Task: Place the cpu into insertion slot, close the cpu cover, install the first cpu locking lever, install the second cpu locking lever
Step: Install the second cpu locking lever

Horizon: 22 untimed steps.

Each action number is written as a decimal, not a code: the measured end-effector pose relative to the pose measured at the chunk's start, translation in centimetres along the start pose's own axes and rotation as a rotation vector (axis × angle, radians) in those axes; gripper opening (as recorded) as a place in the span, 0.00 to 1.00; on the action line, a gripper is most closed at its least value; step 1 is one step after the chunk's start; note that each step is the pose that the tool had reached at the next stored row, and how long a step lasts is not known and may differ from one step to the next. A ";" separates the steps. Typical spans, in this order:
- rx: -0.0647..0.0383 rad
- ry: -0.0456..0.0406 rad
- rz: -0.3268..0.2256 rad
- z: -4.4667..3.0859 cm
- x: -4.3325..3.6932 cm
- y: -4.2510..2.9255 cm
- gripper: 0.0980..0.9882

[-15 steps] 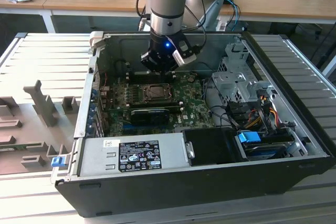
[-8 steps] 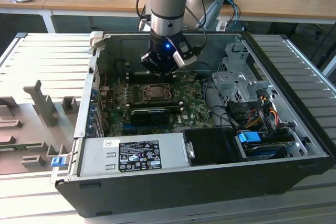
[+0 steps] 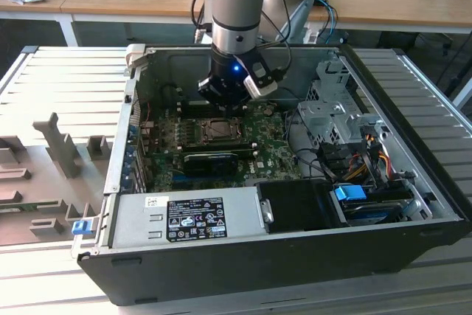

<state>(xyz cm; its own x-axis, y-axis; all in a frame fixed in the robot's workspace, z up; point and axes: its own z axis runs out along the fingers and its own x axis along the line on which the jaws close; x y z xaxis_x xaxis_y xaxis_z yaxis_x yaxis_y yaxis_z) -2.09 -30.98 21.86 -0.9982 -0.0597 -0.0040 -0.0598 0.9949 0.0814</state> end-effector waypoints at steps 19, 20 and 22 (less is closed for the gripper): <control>-0.018 0.0084 -0.020 -1.46 1.04 -6.33 0.01; -0.021 0.0082 -0.021 -1.46 1.14 -6.40 0.01; -0.022 0.0082 -0.021 -1.46 1.14 -6.39 0.01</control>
<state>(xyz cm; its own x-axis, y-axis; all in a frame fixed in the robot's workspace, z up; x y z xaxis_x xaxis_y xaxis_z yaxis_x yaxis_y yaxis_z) -2.85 -37.52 22.78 -0.9967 -0.0814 0.0022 -0.0807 0.9913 0.1037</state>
